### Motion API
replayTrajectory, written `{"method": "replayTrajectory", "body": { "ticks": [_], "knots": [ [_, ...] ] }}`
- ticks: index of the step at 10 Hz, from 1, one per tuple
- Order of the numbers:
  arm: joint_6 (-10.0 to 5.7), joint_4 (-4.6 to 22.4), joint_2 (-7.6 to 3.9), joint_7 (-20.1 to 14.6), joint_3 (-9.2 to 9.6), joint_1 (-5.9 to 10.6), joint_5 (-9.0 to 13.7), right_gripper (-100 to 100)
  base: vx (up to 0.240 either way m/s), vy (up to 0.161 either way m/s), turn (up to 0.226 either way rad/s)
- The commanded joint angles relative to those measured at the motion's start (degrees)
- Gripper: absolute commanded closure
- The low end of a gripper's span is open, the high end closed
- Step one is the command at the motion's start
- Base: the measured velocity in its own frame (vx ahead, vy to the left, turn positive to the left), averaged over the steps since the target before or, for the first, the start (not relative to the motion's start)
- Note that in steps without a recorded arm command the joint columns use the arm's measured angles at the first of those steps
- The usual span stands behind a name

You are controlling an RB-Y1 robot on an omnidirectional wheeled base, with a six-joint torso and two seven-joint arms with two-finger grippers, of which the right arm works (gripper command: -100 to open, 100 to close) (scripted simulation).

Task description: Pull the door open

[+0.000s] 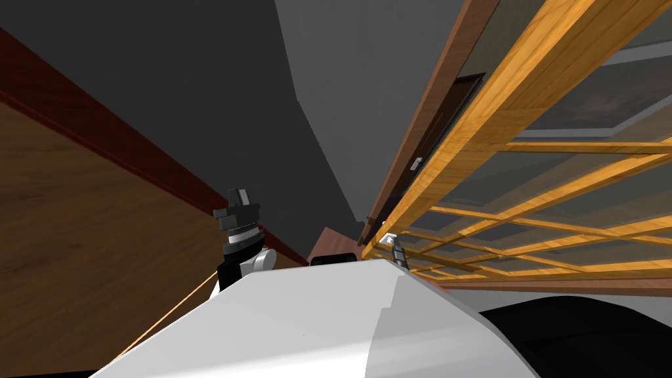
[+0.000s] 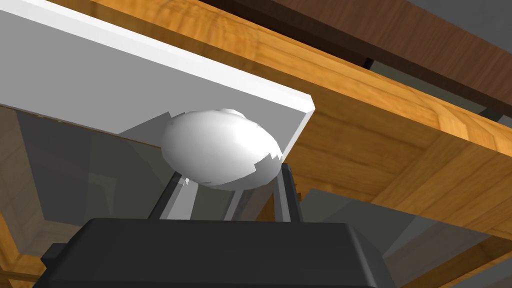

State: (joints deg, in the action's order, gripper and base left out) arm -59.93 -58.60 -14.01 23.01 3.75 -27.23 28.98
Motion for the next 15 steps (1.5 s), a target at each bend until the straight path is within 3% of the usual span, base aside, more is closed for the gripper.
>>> {"method": "replayTrajectory", "body": {
  "ticks": [1,4,9,15],
  "knots": [
    [-0.04,-0.01,0.76,-1.82,1.27,0.62,-0.04,100,-0.039,0.001,0.030],
    [-0.29,-0.42,0.77,-6.49,2.23,0.59,1.62,100,-0.046,-0.007,0.040],
    [-0.55,-0.83,0.79,-11.34,3.21,0.56,3.29,100,-0.042,-0.009,0.042],
    [-1.06,-1.66,0.82,-20.86,5.16,0.50,6.65,100,-0.054,-0.013,0.062]
  ]
}}
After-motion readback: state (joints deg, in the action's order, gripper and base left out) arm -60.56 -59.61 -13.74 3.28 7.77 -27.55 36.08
